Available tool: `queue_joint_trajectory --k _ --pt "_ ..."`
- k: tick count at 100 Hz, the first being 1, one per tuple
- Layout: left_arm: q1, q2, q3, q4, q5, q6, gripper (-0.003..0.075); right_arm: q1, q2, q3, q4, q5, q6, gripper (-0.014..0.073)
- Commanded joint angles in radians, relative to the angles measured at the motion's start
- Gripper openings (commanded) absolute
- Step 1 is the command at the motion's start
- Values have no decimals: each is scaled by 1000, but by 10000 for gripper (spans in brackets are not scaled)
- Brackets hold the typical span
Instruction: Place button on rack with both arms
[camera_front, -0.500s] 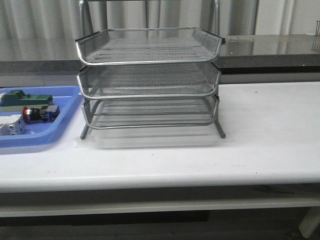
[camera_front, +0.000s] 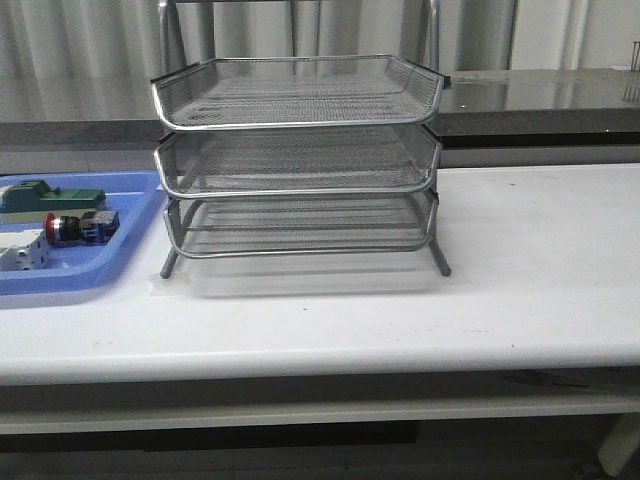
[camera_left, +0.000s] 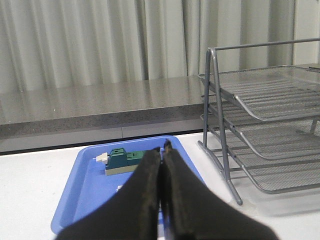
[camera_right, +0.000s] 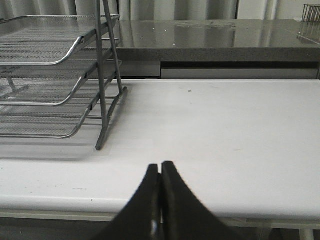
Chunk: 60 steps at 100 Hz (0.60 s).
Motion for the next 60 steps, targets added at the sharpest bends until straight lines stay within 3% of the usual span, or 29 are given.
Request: queue_joint_trajectory --k 1,23,43,60 --pt "1 10 56 -7 -82 -11 -21 -8 -21 -20 -9 -78 -1 -67" --pt "1 10 56 -7 -82 -11 -21 -8 -21 -20 -9 -87 -1 -67" --pt "1 10 56 -7 -82 -11 -21 -8 -21 -30 -9 -182 -1 -67" --pt "1 10 56 -7 -82 -11 -21 -8 0 -149 -8 -50 -1 -67"
